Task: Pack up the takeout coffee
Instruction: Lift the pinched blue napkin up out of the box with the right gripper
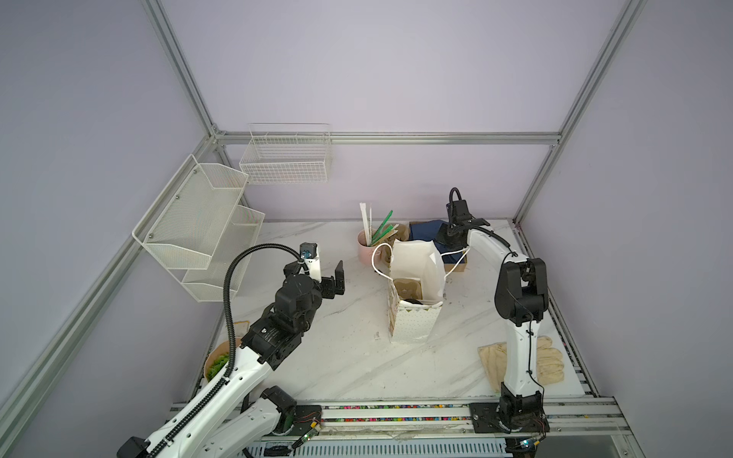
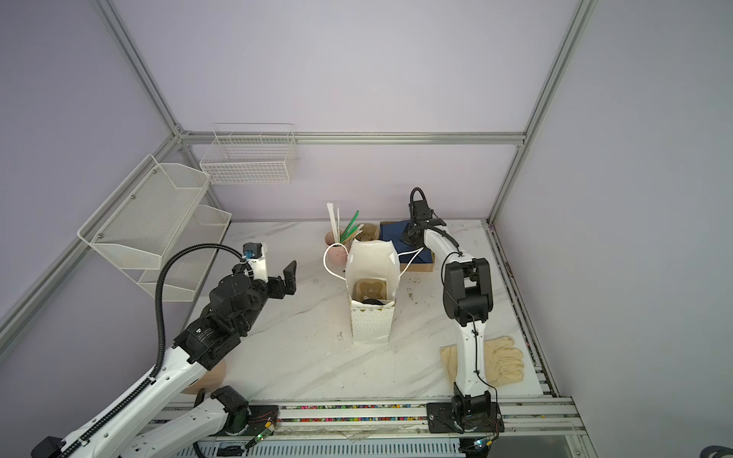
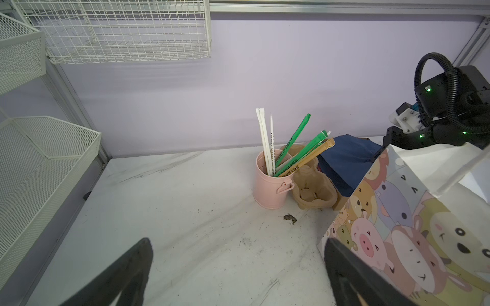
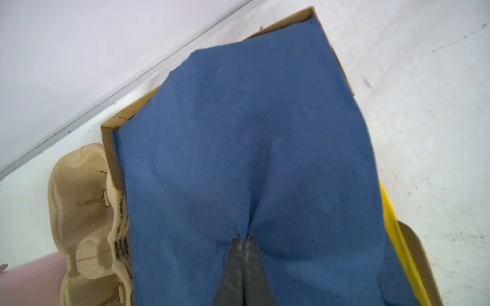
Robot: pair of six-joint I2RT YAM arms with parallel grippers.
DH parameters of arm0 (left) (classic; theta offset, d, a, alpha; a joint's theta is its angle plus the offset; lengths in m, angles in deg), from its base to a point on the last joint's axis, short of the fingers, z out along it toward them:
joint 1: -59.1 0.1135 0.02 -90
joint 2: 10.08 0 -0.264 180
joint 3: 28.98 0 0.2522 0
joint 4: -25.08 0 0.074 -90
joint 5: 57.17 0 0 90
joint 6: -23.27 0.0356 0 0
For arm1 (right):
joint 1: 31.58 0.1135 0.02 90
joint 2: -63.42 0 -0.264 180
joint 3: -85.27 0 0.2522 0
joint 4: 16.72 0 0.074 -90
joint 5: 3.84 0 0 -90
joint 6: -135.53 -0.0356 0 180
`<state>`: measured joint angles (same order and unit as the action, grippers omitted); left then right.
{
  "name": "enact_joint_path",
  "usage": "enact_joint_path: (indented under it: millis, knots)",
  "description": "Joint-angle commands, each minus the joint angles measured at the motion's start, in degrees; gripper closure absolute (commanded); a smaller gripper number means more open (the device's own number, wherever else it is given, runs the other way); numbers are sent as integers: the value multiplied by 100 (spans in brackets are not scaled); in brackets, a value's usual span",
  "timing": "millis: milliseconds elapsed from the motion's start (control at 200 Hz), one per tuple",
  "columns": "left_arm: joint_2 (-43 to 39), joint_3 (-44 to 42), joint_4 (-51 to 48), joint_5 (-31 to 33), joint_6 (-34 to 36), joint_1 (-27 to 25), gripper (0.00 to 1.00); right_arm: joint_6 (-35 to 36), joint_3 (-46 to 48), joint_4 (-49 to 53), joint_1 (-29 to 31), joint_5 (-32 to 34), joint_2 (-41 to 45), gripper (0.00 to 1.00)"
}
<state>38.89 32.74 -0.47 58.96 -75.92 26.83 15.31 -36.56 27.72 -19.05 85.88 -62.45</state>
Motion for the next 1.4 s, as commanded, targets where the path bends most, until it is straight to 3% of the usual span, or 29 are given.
enact_joint_path:
  millis: [0,390,515,770,855,1085,1395]
  knots:
    - [-5,-165,204,-64,115,2,0,-87,85,8,-19,27,189,100]
    - [-14,-171,188,-72,113,2,0,-186,222,-106,-41,-34,539,100]
    - [1,-160,186,-97,118,2,0,-212,213,-79,-41,-29,563,94]
    - [12,-152,185,-108,129,8,0,-195,338,-158,-49,-36,623,93]
    - [23,-155,170,-116,126,2,0,-185,359,-195,-49,13,677,100]
    - [19,-153,175,-125,131,4,0,-276,467,-290,-82,53,930,100]
    - [-2,-150,171,-126,128,6,0,-629,1085,-1046,-295,-808,1636,100]
